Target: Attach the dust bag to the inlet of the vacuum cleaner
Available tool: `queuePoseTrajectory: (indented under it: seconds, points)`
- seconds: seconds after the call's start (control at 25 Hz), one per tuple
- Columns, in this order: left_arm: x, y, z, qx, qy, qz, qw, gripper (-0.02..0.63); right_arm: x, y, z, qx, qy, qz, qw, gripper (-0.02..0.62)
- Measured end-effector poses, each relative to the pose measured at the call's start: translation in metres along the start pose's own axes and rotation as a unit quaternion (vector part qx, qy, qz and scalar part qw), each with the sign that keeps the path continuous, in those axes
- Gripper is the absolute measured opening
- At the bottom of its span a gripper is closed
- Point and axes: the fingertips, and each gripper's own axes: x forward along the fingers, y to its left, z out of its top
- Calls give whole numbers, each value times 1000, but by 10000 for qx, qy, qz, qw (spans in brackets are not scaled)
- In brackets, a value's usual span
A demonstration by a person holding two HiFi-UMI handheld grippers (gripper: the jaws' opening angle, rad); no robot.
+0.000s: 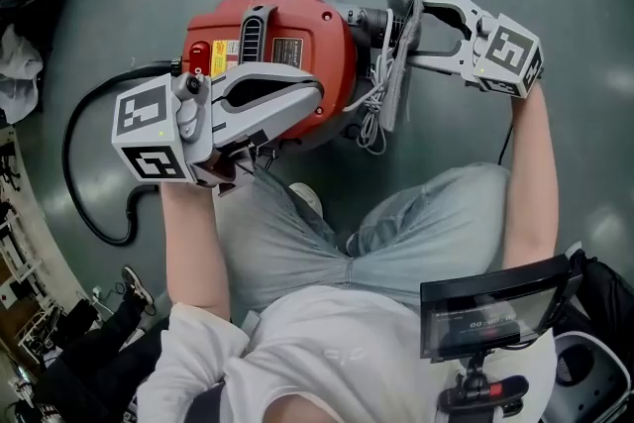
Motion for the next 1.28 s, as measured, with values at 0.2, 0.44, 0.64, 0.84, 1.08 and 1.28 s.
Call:
queuePoseTrajectory:
  seconds: [0.2,0.44,0.64,0.84,1.08,1.28]
  points:
    - [-1,1,-1,-64,-20,-27,10000,6,-7,1,2,-53,-37,-191,9998,337]
    - [-1,-1,1,-97,-76,-49,9999,6,-7,-2,15,60,-375,-296,9988,336]
    - [-3,2,2,-180,-235,-115,9995,6,-16,-4,-6,10,-258,-588,9979,336]
    - [-3,-1,3,-209,-245,-167,9993,6,-11,-3,-6,-96,-313,-660,9973,336]
    - [1,2,0,-115,-201,-91,9997,6,-12,-5,-10,-102,8,-717,9974,334]
    - [-4,15,0,-181,-423,54,9989,6,-71,8,-9,607,-697,-1281,9874,334]
